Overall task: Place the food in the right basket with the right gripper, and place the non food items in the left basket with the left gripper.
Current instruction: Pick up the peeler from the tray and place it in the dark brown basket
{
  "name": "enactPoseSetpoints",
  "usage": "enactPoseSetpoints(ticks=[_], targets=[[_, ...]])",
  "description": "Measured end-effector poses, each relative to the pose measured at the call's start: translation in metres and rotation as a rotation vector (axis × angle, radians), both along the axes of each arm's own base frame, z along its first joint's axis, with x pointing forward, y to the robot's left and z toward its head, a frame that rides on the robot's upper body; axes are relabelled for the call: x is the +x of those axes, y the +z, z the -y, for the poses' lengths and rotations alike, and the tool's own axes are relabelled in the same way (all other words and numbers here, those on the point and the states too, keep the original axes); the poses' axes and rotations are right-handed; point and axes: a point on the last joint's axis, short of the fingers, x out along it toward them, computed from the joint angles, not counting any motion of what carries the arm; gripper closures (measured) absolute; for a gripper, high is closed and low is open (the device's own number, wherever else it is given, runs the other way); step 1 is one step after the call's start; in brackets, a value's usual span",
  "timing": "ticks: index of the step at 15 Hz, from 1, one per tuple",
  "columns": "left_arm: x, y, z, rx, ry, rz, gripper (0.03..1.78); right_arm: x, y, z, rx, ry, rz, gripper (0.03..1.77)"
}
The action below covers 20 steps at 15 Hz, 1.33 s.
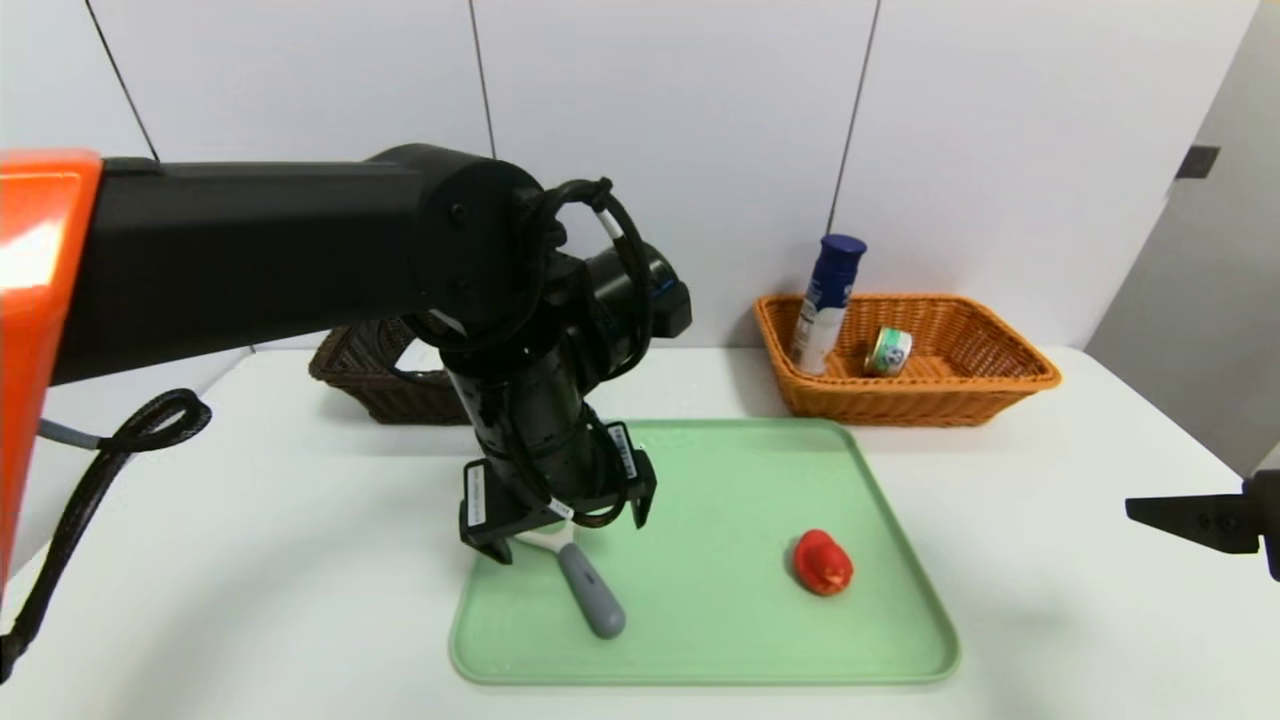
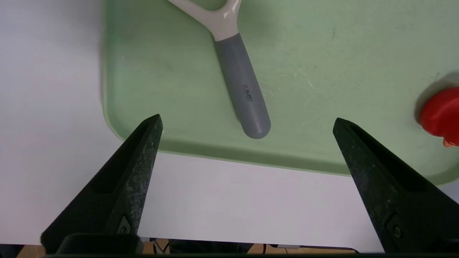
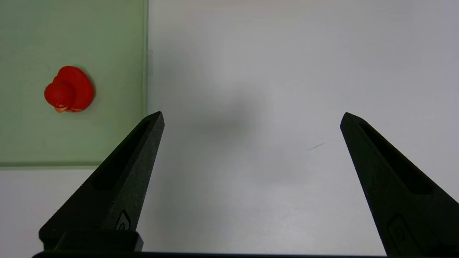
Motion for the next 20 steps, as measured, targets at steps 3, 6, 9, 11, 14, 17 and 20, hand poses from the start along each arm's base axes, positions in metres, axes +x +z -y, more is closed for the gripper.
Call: enactPoseSetpoints(ticks=[3,6,9,11,14,17,20], targets=[[0.005,-0.010,0.005,-0.008,0.005,-0.043,0.12,0.000,0.000,0.001,0.000,-0.006,-0.002,0.10],[0.009,-0.020,0.008,-0.033,-0.002,-0.100,0.12,0.000,-0.003,0.001,-0.002,-0.007,-0.012,0.10],[0.014,-0.028,0.009,-0.031,0.004,-0.120,0.12,-0.001,-0.007,0.001,-0.005,-0.011,-0.025,0.10],[0.017,-0.028,0.010,-0.053,0.002,-0.117,0.12,-0.002,-0.007,0.001,-0.006,-0.014,-0.026,0.10],[0.020,-0.031,0.011,-0.074,-0.003,-0.095,0.12,-0.001,-0.007,0.001,-0.007,-0.013,-0.024,0.10],[0.019,-0.040,0.009,-0.082,-0.015,-0.082,0.12,-0.001,-0.007,0.001,-0.007,-0.012,-0.024,0.10],[0.018,-0.041,0.005,-0.093,-0.015,-0.071,0.12,-0.001,-0.007,0.001,-0.008,-0.011,-0.024,0.10]])
